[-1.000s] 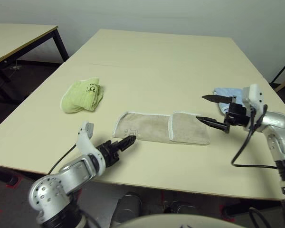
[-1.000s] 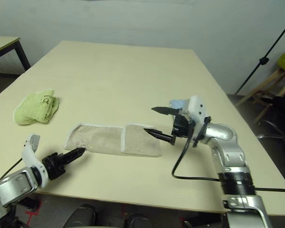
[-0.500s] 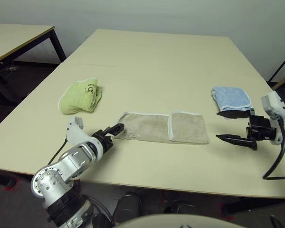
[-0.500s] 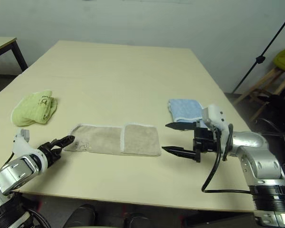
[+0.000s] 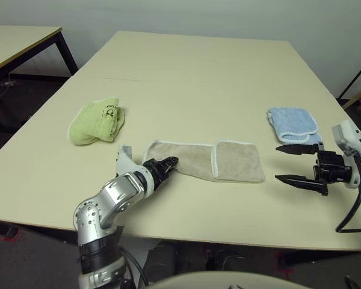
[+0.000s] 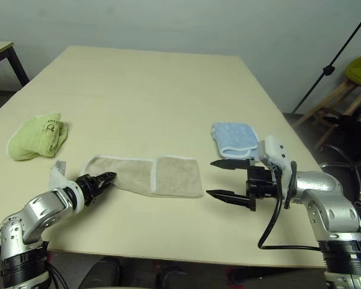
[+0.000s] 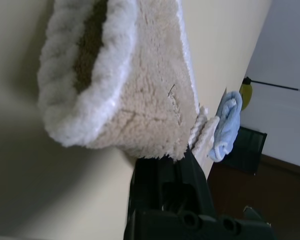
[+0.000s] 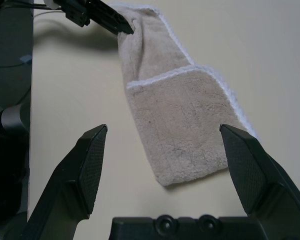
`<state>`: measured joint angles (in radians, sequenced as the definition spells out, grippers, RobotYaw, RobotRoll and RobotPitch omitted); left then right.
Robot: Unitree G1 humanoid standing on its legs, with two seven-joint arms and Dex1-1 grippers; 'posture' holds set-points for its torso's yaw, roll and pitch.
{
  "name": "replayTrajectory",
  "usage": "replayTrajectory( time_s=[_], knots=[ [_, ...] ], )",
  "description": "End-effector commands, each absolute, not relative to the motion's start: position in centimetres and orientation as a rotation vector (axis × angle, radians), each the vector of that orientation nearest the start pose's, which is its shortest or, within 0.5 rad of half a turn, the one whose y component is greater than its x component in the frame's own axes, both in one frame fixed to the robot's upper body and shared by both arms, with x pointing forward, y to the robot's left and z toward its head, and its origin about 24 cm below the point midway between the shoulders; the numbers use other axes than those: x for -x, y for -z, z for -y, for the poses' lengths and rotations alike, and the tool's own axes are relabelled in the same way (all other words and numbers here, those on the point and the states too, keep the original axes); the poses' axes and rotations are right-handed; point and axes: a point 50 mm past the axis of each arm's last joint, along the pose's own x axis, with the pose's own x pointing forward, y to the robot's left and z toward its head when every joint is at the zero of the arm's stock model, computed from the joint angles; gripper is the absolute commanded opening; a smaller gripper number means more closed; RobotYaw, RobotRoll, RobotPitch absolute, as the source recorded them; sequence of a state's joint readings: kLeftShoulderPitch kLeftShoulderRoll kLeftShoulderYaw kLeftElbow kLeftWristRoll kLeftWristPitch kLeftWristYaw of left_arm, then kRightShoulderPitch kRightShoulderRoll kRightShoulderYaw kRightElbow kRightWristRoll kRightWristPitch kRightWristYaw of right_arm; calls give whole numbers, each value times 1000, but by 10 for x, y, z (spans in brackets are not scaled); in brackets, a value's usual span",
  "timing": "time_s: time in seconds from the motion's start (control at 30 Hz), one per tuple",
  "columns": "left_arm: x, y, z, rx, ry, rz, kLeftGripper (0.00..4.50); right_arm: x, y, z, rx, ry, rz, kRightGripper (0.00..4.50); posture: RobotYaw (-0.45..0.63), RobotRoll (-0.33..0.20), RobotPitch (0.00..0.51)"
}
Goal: Fold the towel and set it aside.
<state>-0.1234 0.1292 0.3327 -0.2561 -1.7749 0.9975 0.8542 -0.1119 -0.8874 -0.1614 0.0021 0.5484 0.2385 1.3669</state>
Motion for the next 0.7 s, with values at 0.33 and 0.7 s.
replayTrajectory(
  time_s=[0.33, 0.7],
  knots=[
    [-233, -104, -202, 997, 86, -619, 28, -238, -138, 274, 263, -1208, -239, 4500, 128, 0, 36],
    [-233, -126, -189, 791, 303, -599, 28, -239, -137, 274, 268, -1207, -243, 4500, 126, 0, 34]
  ],
)
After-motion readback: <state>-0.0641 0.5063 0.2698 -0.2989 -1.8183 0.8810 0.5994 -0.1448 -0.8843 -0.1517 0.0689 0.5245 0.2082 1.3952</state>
